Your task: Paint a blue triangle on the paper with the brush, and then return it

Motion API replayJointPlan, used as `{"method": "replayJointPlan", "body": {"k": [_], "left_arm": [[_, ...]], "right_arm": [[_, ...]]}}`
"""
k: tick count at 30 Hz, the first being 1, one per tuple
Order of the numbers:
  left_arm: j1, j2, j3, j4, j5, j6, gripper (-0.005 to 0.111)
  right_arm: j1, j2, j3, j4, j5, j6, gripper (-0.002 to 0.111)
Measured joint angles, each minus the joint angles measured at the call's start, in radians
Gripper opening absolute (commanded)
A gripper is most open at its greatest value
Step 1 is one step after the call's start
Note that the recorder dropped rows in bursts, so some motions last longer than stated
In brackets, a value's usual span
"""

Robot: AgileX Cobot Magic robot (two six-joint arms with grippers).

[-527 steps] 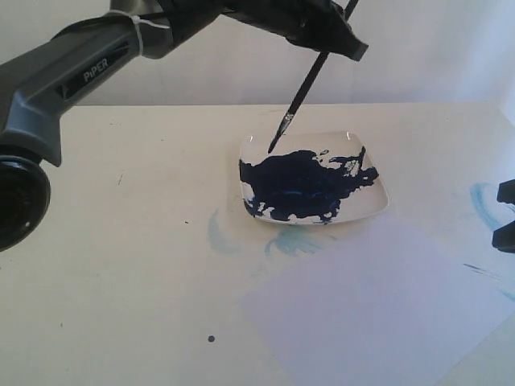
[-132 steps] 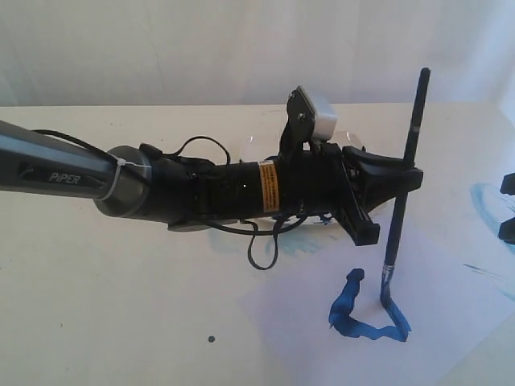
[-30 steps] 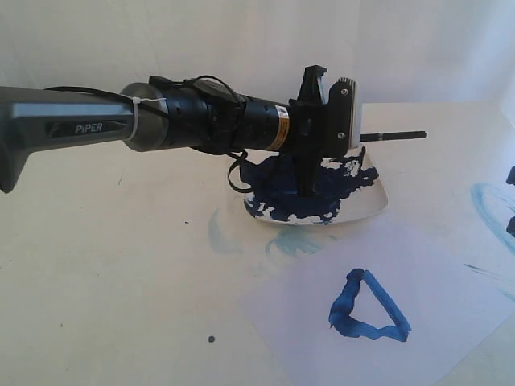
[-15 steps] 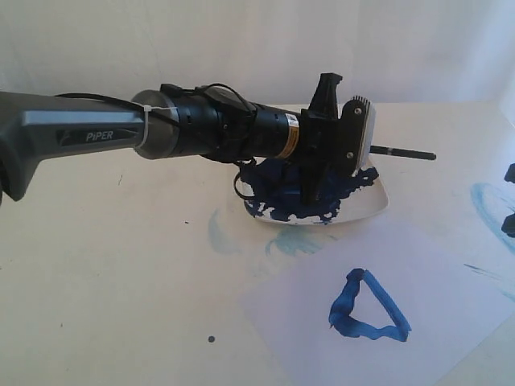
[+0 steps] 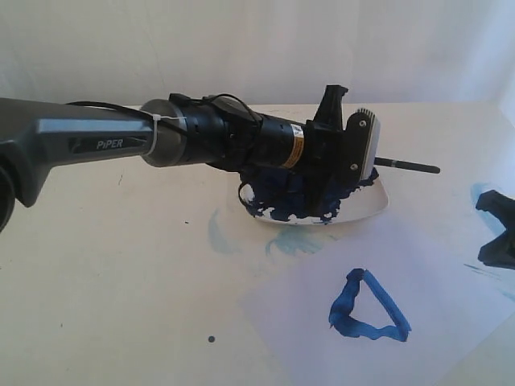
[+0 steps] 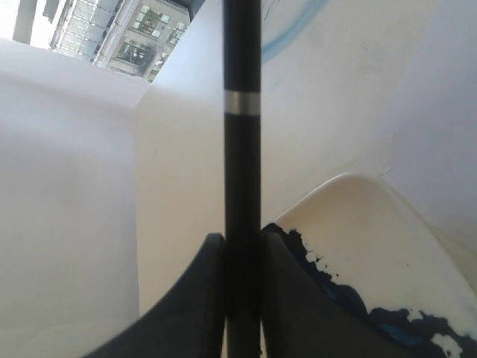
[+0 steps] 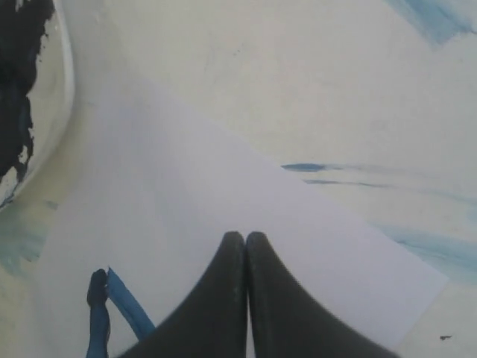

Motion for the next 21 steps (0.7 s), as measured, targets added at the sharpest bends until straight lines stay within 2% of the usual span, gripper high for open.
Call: {"method": "replayJointPlan", "body": {"k": [16,21], "left_arm": [[-0.004,0.0,0.018,0.0,-0.048,-0.06,0.0],[-0.004,0.002,0.072,0.0,-0.052,0.003,0.0]], "right_arm": [[0.0,0.114,0.0,0.018,0.003,-0.019,0.0],[0.0,0.114,0.0,0.019,0.003,-0.019,0.0]]}}
